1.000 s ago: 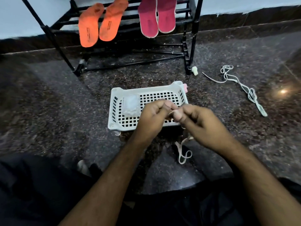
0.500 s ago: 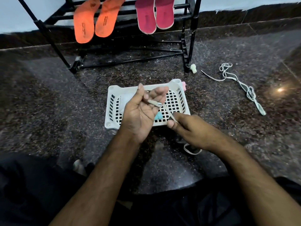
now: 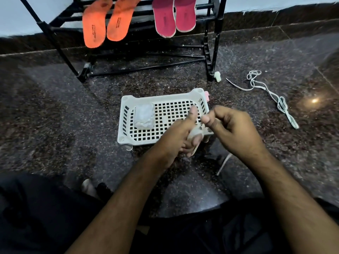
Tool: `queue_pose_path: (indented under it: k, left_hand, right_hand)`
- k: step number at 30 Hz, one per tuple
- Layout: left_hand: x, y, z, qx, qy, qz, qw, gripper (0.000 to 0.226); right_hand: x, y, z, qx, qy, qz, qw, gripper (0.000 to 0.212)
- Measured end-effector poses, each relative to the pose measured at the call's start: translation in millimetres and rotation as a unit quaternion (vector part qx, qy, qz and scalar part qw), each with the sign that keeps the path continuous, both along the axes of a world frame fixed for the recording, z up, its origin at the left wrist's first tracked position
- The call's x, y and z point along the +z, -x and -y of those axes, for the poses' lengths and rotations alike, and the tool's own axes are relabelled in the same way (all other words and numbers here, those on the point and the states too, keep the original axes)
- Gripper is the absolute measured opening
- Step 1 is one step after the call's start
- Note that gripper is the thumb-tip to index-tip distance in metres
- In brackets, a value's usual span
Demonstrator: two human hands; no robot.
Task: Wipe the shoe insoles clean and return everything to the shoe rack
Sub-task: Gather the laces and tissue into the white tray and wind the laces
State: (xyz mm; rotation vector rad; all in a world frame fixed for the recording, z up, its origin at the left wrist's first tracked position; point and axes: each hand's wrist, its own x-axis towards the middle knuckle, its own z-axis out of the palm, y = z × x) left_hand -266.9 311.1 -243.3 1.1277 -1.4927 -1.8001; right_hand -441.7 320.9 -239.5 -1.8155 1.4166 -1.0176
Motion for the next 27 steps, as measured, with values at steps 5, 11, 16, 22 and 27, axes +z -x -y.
queue_pose_path:
  k: [5,11,16,22,27]
  left_hand:
    - [10,-12,17,0.141,-0.077,-0.306,0.938,0.064]
    - [-11,0,9,0.181,0.094,0.056,0.977,0.076]
    - [0,-4,4,0.046,-0.027,-0.059,0.997,0.072]
    - [1,-9,20,0.194,-0.036,-0.215,0.957,0.078]
    - [-12,2,6,0.127,0.034,0.045,0.99,0.076]
  right_hand:
    - [-15,-2,6,0.022,-0.052,-0.121,0.991,0.033]
    - [-13,-22,-5,0.174,-0.086,-0.055,0.979,0.036]
    - [-4,-1,8,-0.029,-0.011,0.075,0.997,0.041]
    - [-15,-16,-3,0.133,-0.114,-0.167,0.97,0.032]
    - [-3,-17,-3,0.101,-0.041,-0.082,0.991,0.029]
